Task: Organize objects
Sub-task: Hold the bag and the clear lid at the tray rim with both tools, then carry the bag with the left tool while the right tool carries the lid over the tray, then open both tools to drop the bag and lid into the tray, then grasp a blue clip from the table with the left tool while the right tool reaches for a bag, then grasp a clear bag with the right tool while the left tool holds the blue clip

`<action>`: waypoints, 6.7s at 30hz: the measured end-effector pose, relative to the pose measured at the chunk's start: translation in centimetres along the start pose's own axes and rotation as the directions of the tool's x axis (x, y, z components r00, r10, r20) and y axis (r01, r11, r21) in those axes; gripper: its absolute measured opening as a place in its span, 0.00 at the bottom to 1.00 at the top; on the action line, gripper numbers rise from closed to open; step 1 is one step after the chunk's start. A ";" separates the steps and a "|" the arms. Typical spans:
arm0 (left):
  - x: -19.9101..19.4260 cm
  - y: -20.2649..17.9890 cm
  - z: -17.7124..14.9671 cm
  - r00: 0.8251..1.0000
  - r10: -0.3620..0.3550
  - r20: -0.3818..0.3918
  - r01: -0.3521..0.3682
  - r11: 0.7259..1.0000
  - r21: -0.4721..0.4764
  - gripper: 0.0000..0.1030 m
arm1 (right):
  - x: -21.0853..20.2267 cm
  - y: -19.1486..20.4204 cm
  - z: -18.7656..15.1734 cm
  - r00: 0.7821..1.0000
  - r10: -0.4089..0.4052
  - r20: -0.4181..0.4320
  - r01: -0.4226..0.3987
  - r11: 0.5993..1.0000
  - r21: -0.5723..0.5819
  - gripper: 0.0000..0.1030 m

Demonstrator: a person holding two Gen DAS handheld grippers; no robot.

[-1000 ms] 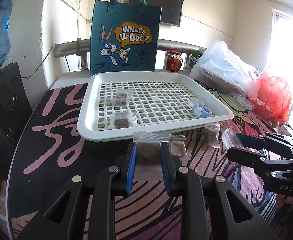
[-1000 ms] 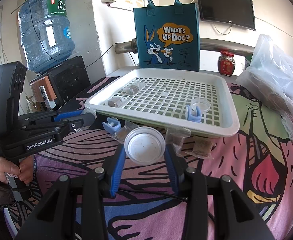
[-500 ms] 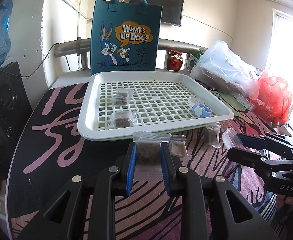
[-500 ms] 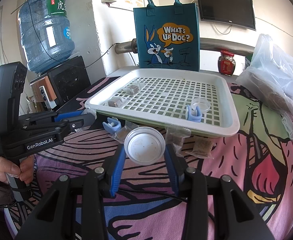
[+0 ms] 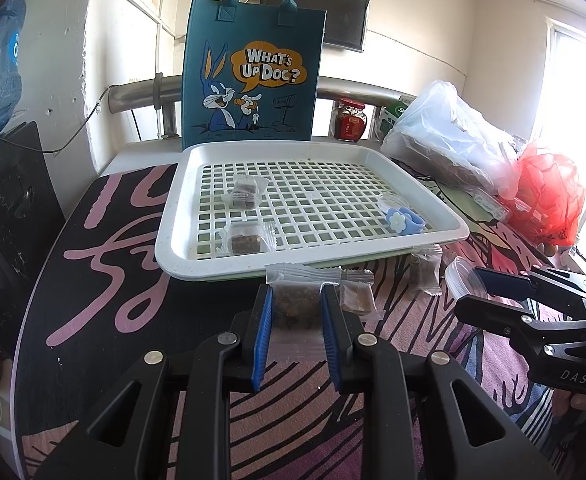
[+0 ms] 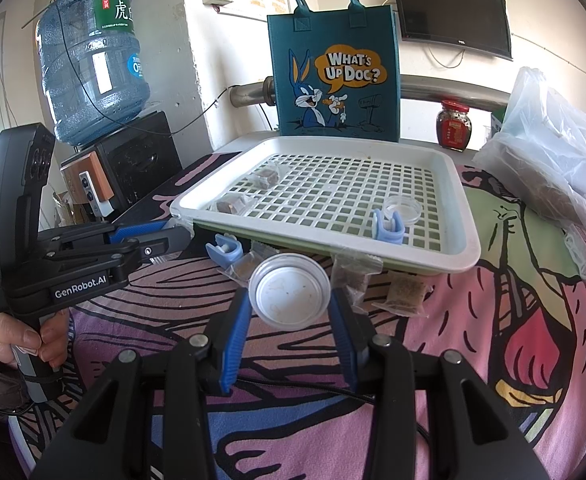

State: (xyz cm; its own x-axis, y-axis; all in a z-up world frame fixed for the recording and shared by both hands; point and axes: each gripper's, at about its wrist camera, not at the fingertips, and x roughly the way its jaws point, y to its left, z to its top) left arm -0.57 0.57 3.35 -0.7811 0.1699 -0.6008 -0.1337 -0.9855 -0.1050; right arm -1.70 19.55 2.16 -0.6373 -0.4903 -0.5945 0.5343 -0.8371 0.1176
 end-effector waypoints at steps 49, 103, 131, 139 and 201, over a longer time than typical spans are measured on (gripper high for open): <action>0.1 0.1 0.1 1.000 -0.002 -0.003 0.002 1.000 -0.002 0.22 | 0.0 0.0 0.1 1.000 0.003 -0.001 -0.003 1.000 0.001 0.38; 10.4 4.3 8.1 0.985 0.048 -0.164 -0.068 0.991 -0.118 0.23 | 8.6 -9.2 8.2 0.976 -0.130 -0.177 0.158 0.975 0.157 0.38; -0.6 1.5 1.5 0.999 -0.003 -0.041 0.002 1.000 -0.013 0.95 | -2.3 -5.6 2.2 0.990 -0.139 -0.031 0.141 0.989 0.036 0.71; 3.2 1.4 0.8 0.991 0.009 -0.137 -0.014 0.999 -0.037 0.95 | 2.4 -5.7 0.6 0.967 -0.177 -0.182 0.187 0.981 0.040 0.60; -0.4 -0.4 0.0 0.997 -0.072 -0.002 0.072 0.997 -0.004 0.38 | -0.1 -0.6 0.9 0.998 -0.059 -0.032 0.059 0.998 0.018 0.28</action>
State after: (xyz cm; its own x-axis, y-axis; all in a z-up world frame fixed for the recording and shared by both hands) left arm -0.19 0.91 3.60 -0.7680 0.2405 -0.5936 -0.1875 -0.9706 -0.1508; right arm -2.43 19.85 2.86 -0.6493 -0.4324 -0.6256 0.4858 -0.8687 0.0962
